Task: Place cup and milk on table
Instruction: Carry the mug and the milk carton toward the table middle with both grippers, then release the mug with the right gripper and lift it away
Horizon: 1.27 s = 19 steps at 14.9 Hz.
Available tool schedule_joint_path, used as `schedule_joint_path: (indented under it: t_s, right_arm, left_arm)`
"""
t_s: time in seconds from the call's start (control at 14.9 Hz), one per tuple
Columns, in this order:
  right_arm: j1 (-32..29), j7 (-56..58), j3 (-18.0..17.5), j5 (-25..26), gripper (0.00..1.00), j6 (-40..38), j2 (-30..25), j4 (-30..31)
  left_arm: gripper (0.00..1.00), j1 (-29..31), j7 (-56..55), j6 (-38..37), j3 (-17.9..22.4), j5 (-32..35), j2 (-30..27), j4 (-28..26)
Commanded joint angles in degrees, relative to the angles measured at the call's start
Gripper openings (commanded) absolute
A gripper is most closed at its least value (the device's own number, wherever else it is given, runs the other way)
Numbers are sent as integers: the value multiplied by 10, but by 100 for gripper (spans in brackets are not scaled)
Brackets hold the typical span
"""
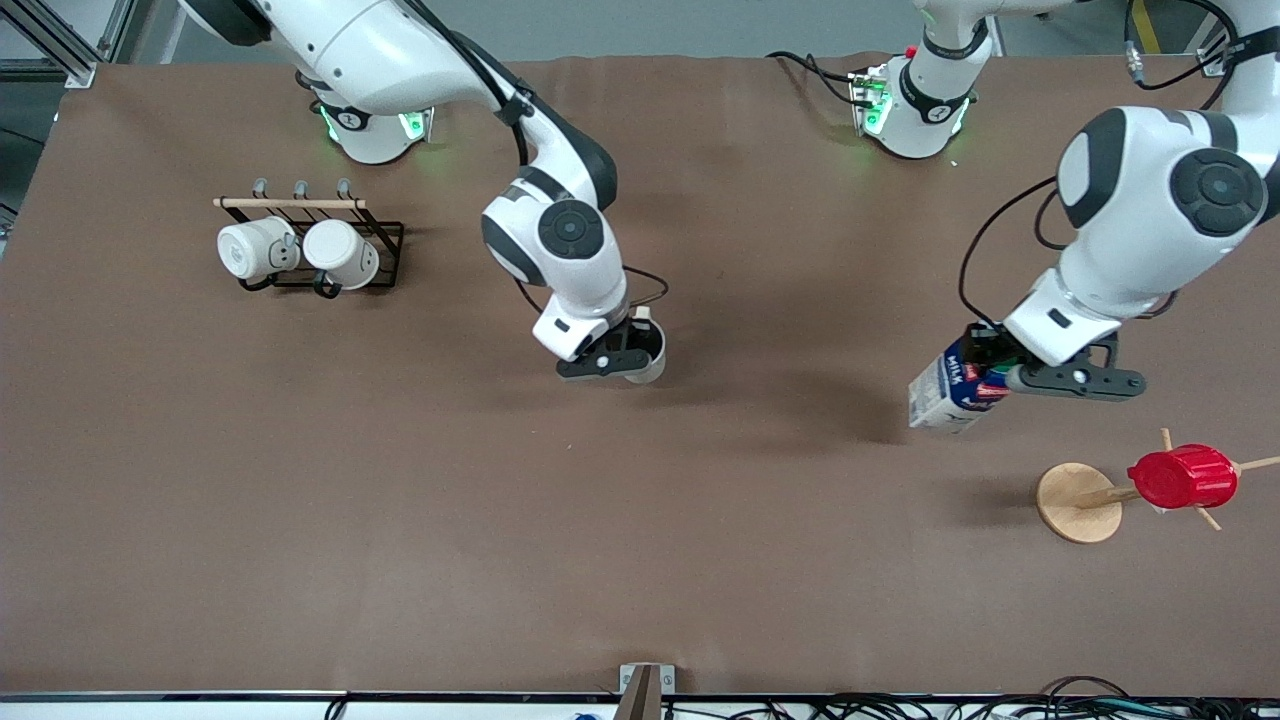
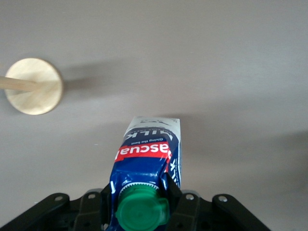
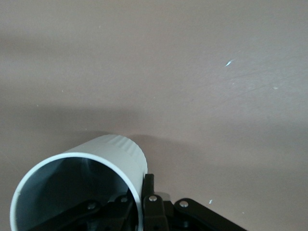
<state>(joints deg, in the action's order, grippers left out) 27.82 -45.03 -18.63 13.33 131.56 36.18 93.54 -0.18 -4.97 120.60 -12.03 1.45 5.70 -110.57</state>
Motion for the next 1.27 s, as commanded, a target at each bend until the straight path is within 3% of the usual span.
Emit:
schedule_joint_path:
  t_s: [0.0, 0.34, 0.4, 0.47, 0.54, 0.67, 0.94, 1.21]
  right_arm:
    - [7, -38, 0, 46, 3, 2, 19, -12]
    - [36, -83, -4, 64, 8, 29, 37, -12]
    - [36, -84, -4, 78, 14, 29, 38, -12]
    - [32, -85, -5, 76, 42, 26, 37, -12]
    - [29, -89, -11, 76, 99, 20, 33, -12]
    - [17, -91, -17, 76, 100, -2, 8, -12]
    - [-17, -126, -16, 75, 100, -169, -132, -13]
    - [-126, -118, -20, 70, 100, -216, -246, -13]
  left_arm:
    - [10, 2, -49, -12, -49, 12, 22, 22]
    - [9, 1, -148, -12, -122, 13, 68, 52]
    - [9, 0, -157, -12, -135, 14, 73, 52]
    - [9, -2, -167, -11, -147, 21, 78, 54]
    - [9, -2, -189, -11, -162, 45, 87, 57]
    - [10, 0, -259, -11, -198, 99, 125, 80]
    - [10, -7, -333, -11, -245, 128, 178, 130]
    - [10, -35, -352, -12, -248, 129, 202, 139]
